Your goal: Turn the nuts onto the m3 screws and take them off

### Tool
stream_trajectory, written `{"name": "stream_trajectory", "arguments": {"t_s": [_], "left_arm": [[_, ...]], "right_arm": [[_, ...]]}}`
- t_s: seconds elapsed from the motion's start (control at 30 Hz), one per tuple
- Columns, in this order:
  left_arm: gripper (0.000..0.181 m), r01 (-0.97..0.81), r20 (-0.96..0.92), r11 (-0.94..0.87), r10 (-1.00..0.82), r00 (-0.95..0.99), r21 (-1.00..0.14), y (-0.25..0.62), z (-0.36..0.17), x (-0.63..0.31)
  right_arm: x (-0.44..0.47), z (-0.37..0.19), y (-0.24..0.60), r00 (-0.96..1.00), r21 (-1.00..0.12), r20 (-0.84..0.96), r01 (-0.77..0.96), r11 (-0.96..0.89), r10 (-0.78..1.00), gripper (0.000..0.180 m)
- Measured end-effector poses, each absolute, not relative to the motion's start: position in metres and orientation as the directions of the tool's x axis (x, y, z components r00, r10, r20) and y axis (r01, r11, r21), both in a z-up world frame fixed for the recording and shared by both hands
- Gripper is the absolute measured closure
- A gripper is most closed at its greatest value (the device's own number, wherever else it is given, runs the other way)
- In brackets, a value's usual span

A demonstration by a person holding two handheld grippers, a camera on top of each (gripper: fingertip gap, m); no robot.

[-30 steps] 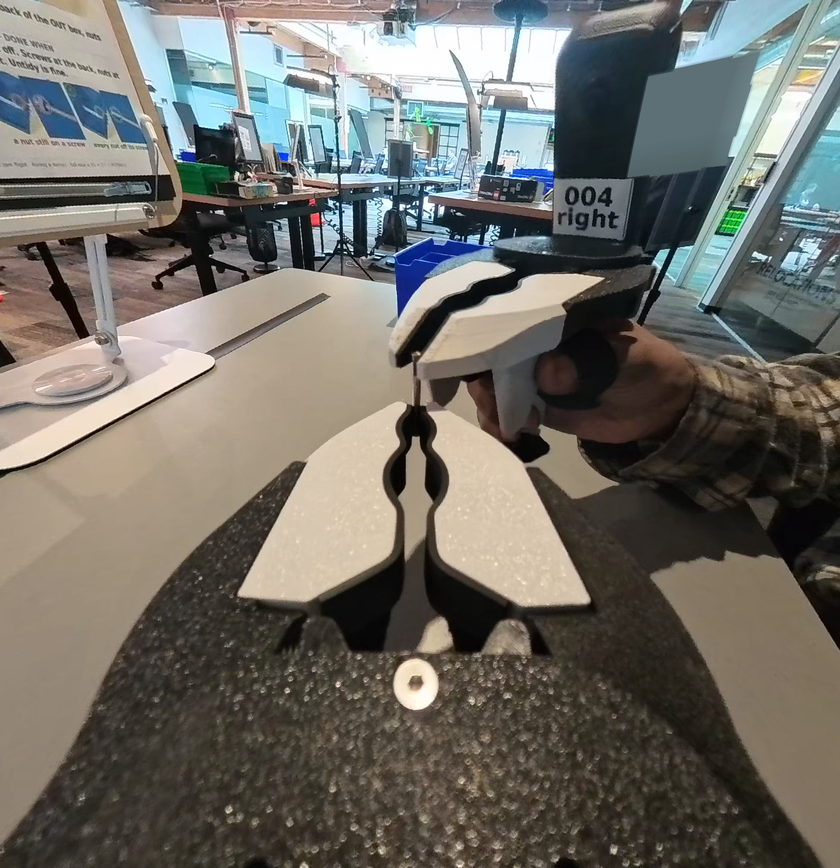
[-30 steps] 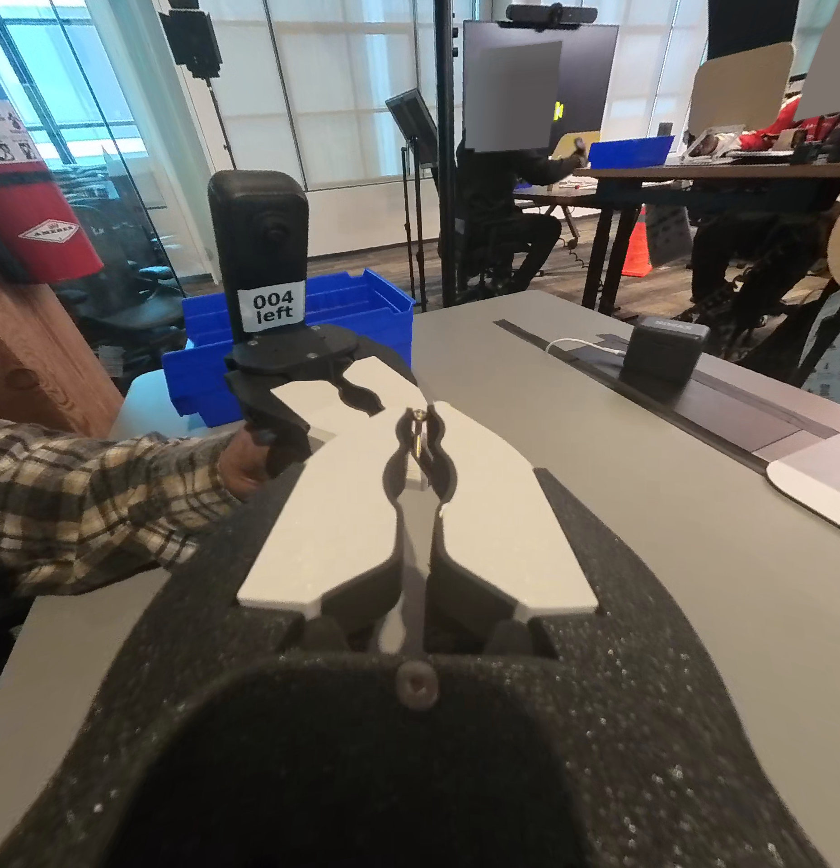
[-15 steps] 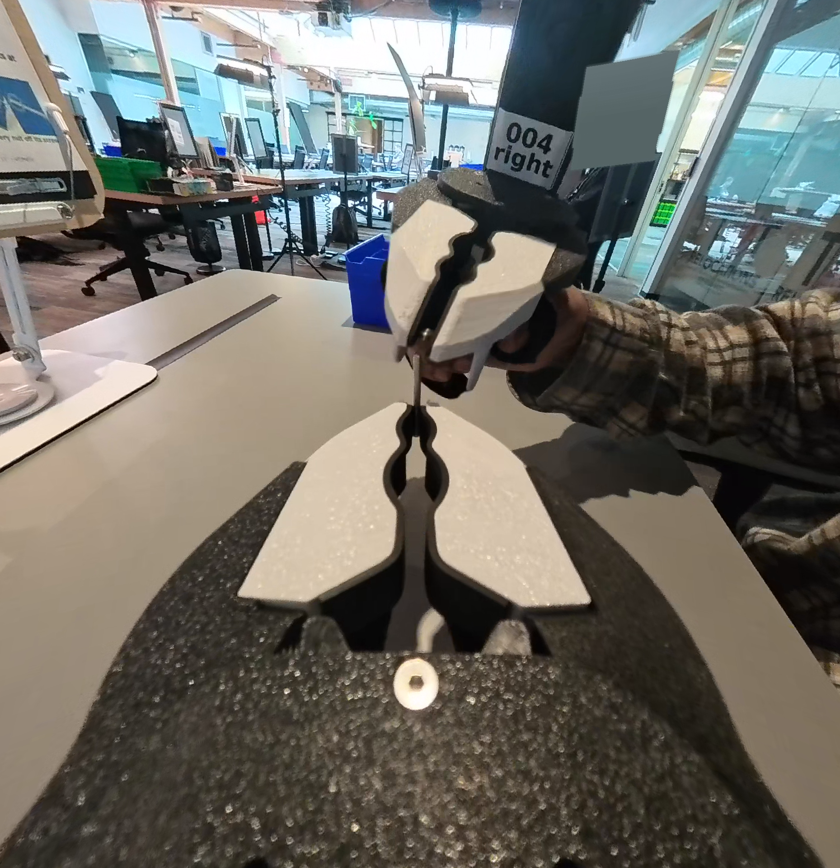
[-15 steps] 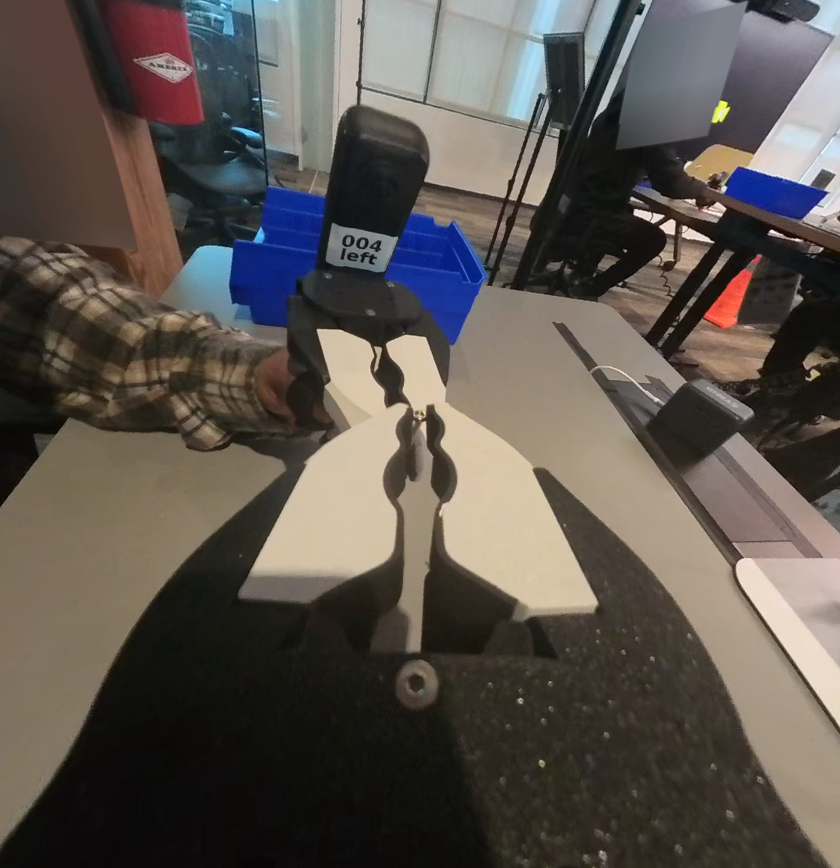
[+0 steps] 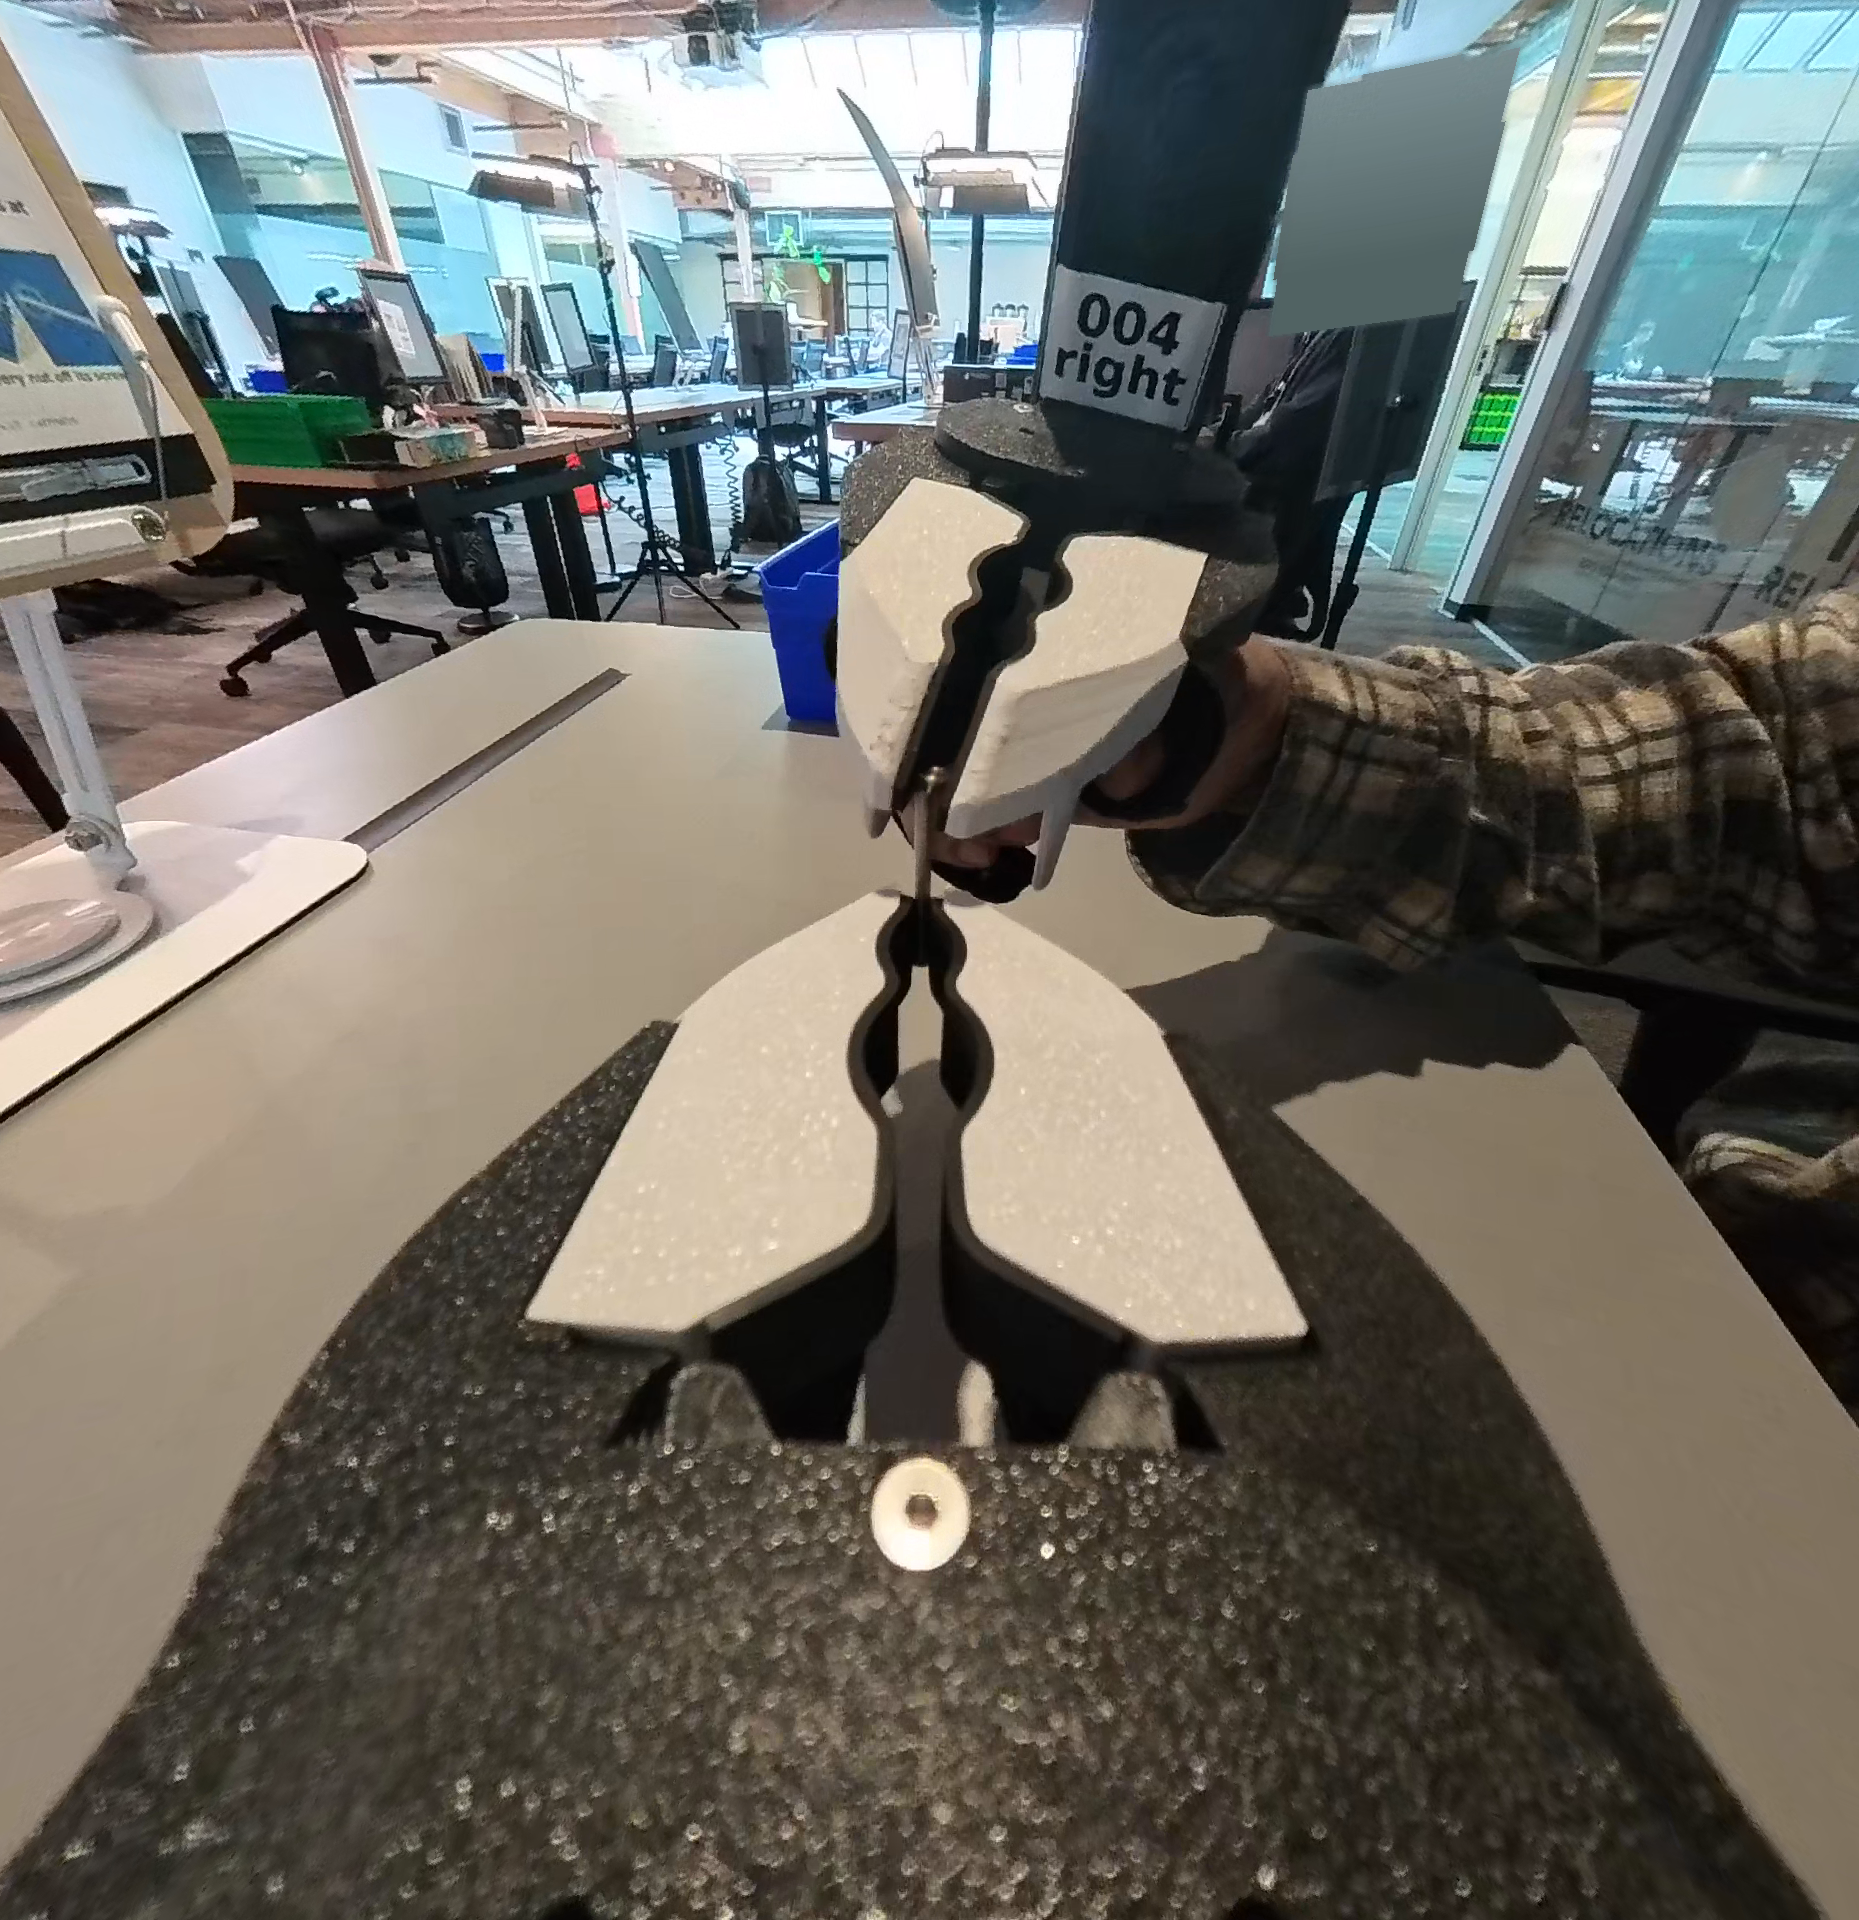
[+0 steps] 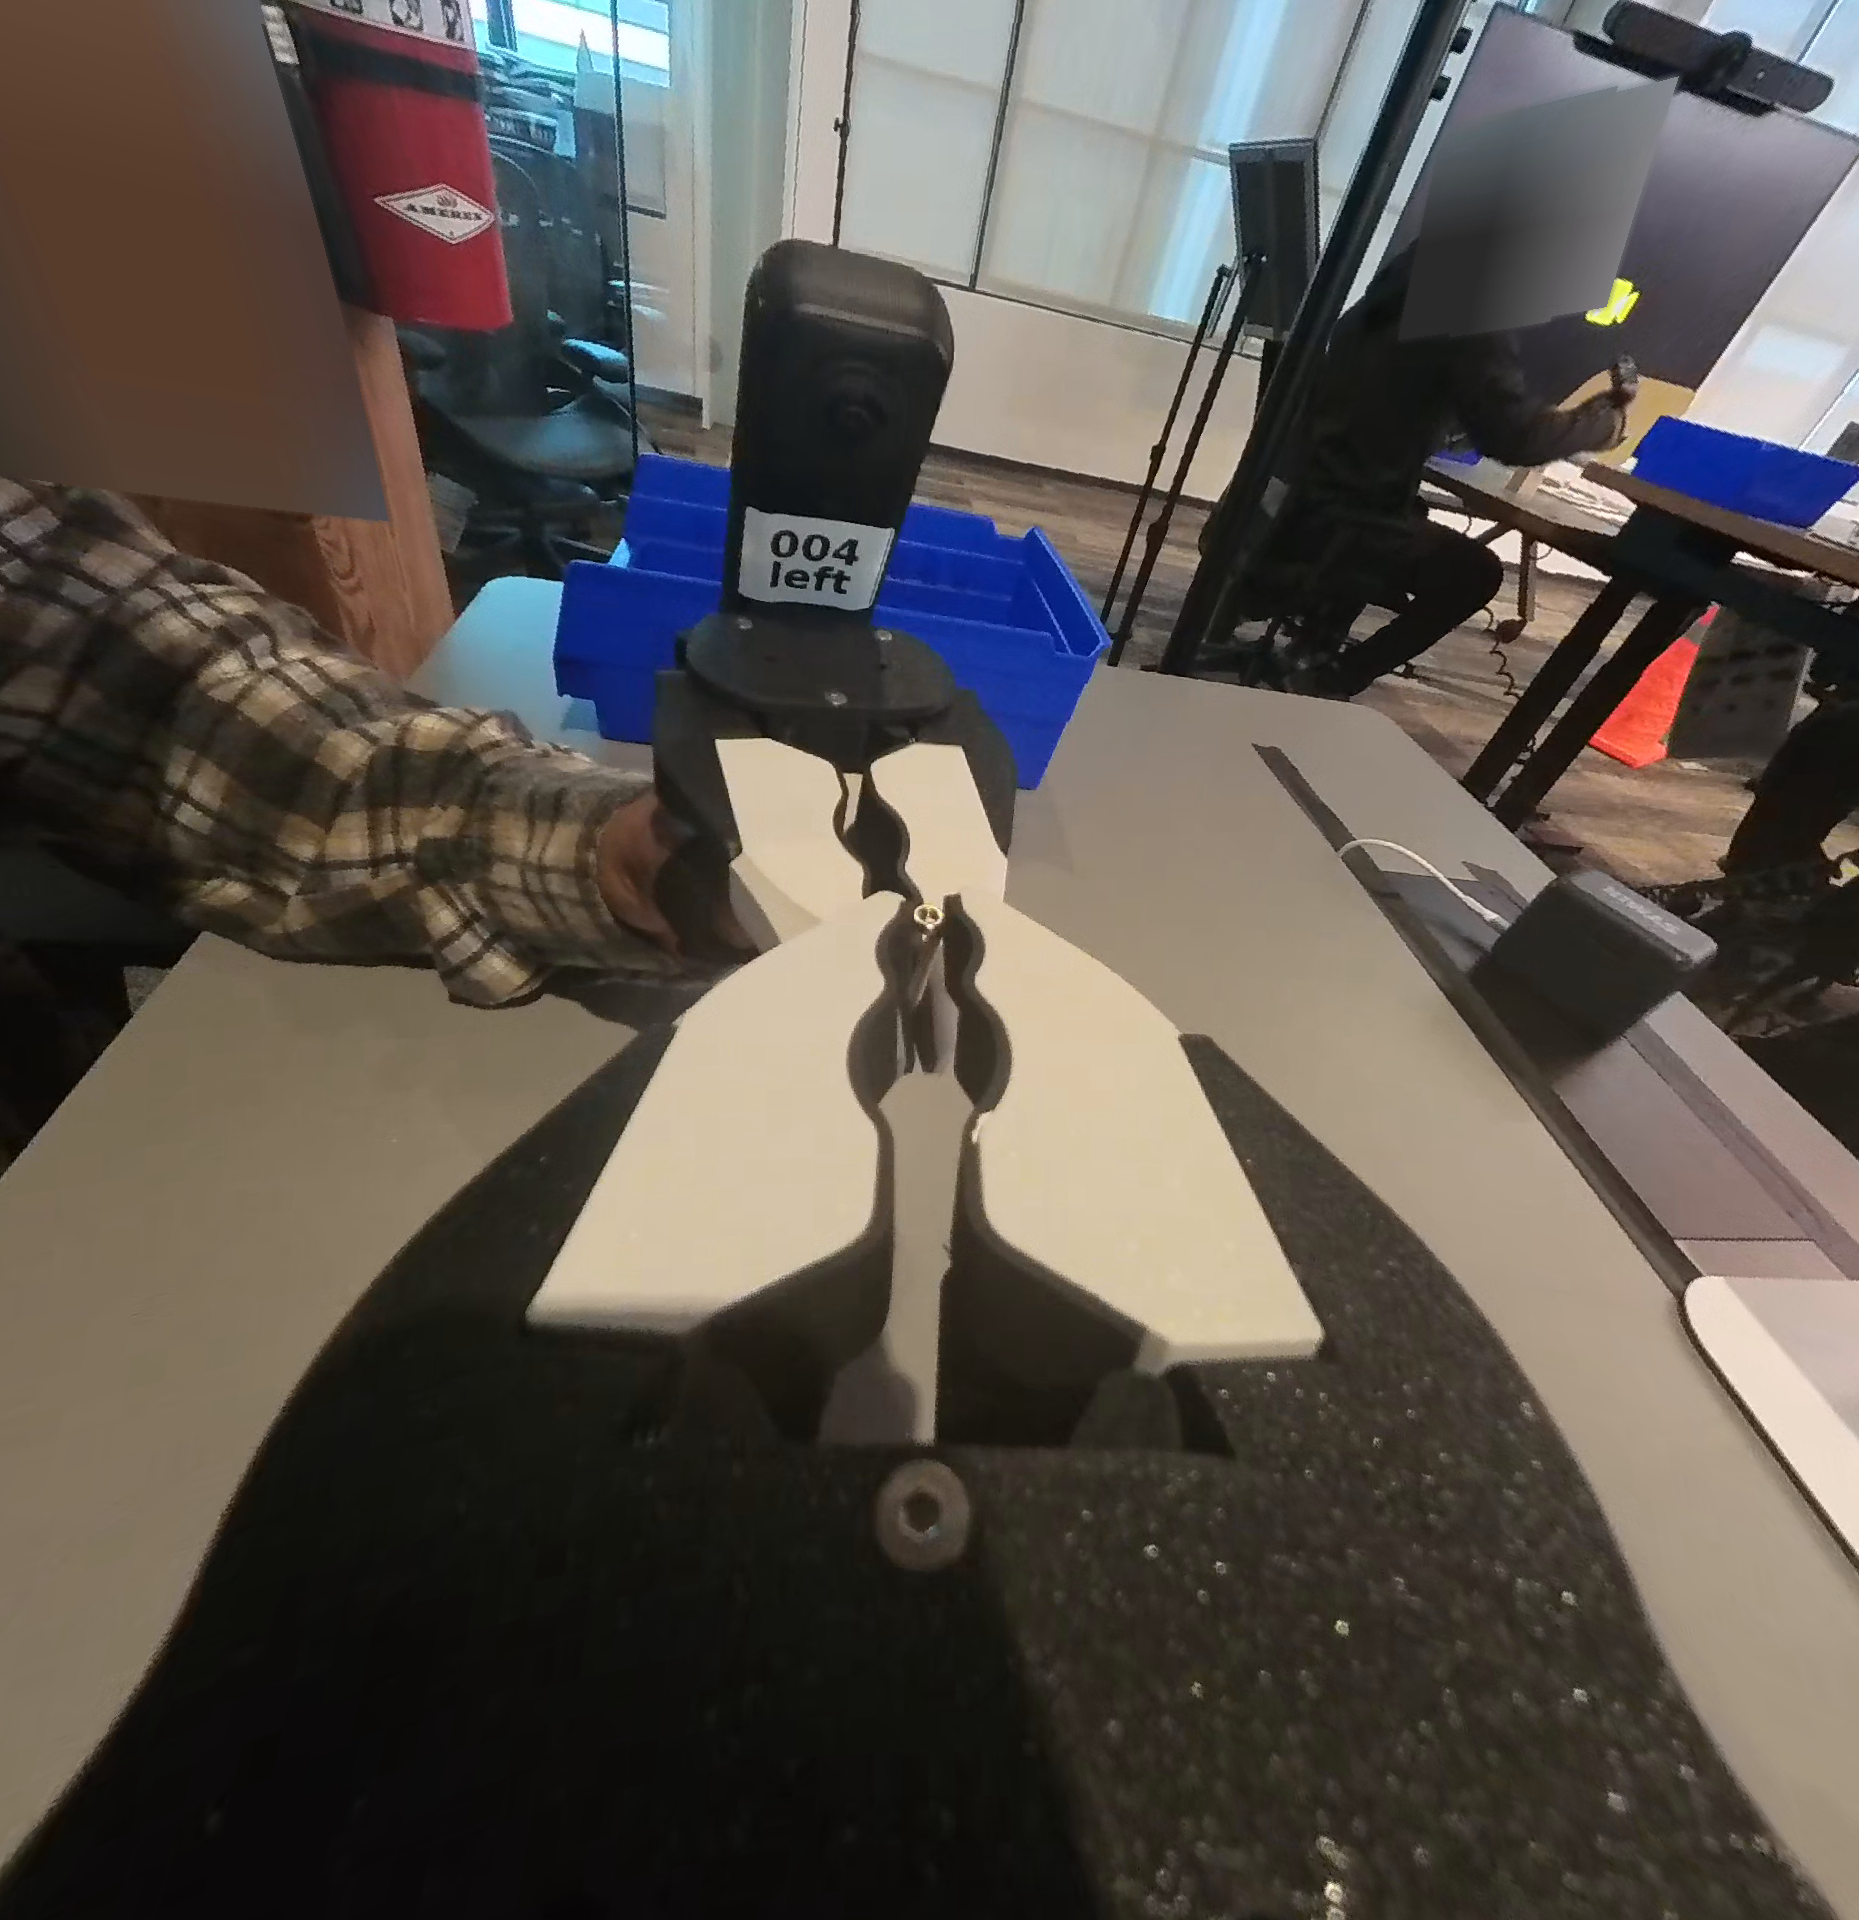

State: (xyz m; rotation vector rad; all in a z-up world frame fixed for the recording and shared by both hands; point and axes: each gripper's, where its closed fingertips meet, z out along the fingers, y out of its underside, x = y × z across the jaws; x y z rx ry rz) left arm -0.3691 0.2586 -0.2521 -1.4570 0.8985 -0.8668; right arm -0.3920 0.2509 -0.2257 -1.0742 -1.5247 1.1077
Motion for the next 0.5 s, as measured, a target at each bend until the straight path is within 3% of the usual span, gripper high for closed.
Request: {"name": "stream_trajectory", "arguments": {"t_s": [0.5], "left_arm": [[0.179, -0.087, -0.044, 0.005, -0.890, 0.454, -0.996, 0.2563, -0.2526, -0.3671]], "right_arm": [[-0.3885, -0.2274, 0.2485, -0.181, -0.971, 0.184, 0.122, 0.208, 0.966, 0.175]]}}
